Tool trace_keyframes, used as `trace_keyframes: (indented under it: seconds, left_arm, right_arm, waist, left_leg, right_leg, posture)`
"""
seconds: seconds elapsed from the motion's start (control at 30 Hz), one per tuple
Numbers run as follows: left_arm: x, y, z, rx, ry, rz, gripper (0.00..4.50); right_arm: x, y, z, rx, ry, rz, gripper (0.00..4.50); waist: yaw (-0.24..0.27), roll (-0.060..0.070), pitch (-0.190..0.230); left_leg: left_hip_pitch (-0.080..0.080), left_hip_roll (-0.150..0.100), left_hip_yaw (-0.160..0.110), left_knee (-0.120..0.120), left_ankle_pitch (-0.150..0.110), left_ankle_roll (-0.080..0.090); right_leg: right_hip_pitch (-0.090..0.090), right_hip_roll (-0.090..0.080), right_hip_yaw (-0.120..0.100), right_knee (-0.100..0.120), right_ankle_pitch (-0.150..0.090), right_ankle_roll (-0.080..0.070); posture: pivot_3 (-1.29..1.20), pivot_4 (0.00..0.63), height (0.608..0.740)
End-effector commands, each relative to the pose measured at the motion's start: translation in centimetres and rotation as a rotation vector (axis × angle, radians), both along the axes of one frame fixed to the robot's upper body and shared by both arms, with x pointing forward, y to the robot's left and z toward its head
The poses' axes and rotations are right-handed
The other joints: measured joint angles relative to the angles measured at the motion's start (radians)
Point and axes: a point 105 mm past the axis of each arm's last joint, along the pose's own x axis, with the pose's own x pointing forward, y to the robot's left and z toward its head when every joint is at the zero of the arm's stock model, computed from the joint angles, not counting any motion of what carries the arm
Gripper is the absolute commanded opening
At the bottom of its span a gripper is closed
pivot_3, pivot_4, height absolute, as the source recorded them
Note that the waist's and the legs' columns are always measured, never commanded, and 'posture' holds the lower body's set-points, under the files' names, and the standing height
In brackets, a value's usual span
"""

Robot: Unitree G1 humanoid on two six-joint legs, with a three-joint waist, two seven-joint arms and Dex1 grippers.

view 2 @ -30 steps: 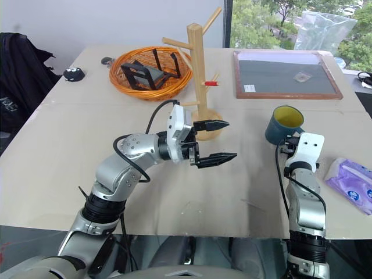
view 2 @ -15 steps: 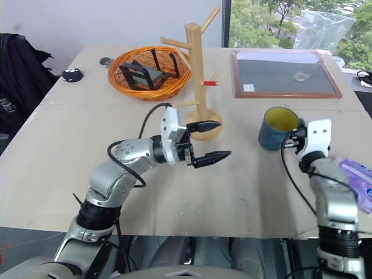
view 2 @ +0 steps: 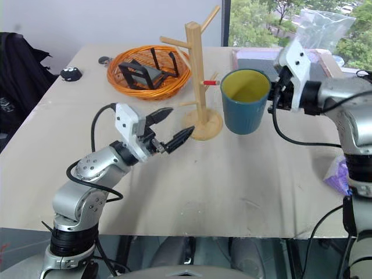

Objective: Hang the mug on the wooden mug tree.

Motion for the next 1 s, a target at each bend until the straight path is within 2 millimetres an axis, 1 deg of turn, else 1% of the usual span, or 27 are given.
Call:
trace_keyframes:
  seconds: [0.03,0.2,0.37,0.53,0.73,0.83,0.87,0.93,0.97,1.0]
  left_arm:
    - [-0.9,-0.1,1.5,-0.024,-0.052,0.015,4.5]
    - [-1.2,0.4,1.2,-0.022,-0.047,0.051,4.5]
    - [-1.2,0.7,0.9,-0.018,-0.041,0.066,4.5]
    - [-1.2,0.8,0.7,-0.017,-0.035,0.067,4.5]
    - [-1.0,0.7,0.6,-0.016,-0.031,0.054,4.5]
    - [-1.0,0.7,0.6,-0.015,-0.032,0.049,4.5]
    - [-1.0,0.7,0.5,-0.016,-0.032,0.046,4.5]
    - [-0.9,0.6,0.5,-0.015,-0.03,0.042,4.5]
    - [-0.9,0.6,0.4,-0.015,-0.029,0.039,4.5]
    - [-0.9,0.5,0.4,-0.016,-0.028,0.036,4.5]
  right_arm:
    - [0.6,1.0,0.8,-0.059,-0.038,0.064,0.03]
    - [2.0,3.6,1.9,-0.108,-0.019,0.063,0.03]
    - [2.0,5.1,2.7,-0.138,-0.029,0.079,0.03]
    - [1.3,6.3,3.2,-0.185,-0.037,0.12,0.03]
    - [2.5,7.0,3.3,-0.205,-0.04,0.029,0.03]
    - [2.8,7.2,3.6,-0.198,-0.05,0.004,0.87]
    - [2.9,7.2,3.7,-0.194,-0.053,0.001,1.24]
    - [2.9,7.3,4.0,-0.18,-0.056,-0.004,2.22]
    - [2.9,7.2,4.2,-0.173,-0.057,-0.007,2.54]
    - [2.8,7.1,4.4,-0.167,-0.057,-0.01,3.08]
  waist:
    - [0.002,0.0,0.0]
    - [-0.004,0.0,0.0]
    - [0.004,0.0,0.0]
    - [0.002,0.0,0.0]
    - [-0.002,0.0,0.0]
    - [-0.002,0.0,0.0]
    - [-0.002,0.0,0.0]
    - [0.0,0.0,0.0]
    - [0.0,0.0,0.0]
    - [0.0,0.0,0.0]
  left_leg:
    - [-0.001,0.0,0.0,0.0,0.0,0.0]
    - [-0.011,0.0,0.001,0.0,0.001,-0.001]
    - [-0.013,0.0,0.0,-0.001,0.001,-0.002]
    - [-0.014,-0.001,0.001,0.0,0.001,-0.001]
    - [-0.014,-0.001,0.001,0.0,0.001,-0.002]
    - [-0.014,-0.001,0.002,0.0,0.001,-0.002]
    - [-0.014,-0.001,0.002,0.0,0.001,-0.002]
    - [-0.014,-0.001,0.002,0.0,0.001,-0.002]
    - [-0.014,-0.001,0.002,0.0,0.001,-0.002]
    - [-0.014,-0.001,0.002,0.0,0.001,-0.002]
  right_leg:
    - [-0.001,0.0,0.0,0.0,0.0,0.0]
    - [-0.013,0.0,0.001,0.001,0.0,0.0]
    - [-0.015,-0.001,0.0,0.001,0.0,0.0]
    - [-0.015,-0.003,0.0,0.001,0.0,0.0]
    - [-0.017,-0.001,0.0,0.004,0.0,-0.001]
    - [-0.017,-0.001,0.0,0.004,0.0,-0.001]
    - [-0.017,-0.001,0.0,0.004,0.0,-0.001]
    - [-0.017,-0.001,0.0,0.004,0.0,-0.001]
    - [-0.017,-0.001,0.0,0.004,0.0,-0.001]
    - [-0.017,-0.001,0.0,0.004,0.0,-0.001]
  posture:
    - [0.0,0.15,0.737]
    - [0.0,0.15,0.737]
    - [0.0,0.15,0.737]
    - [0.0,0.15,0.737]
    - [0.0,0.15,0.737]
    - [0.0,0.15,0.737]
    - [0.0,0.15,0.737]
    - [0.0,0.15,0.737]
    - [0.0,0.15,0.737]
    - [0.0,0.15,0.737]
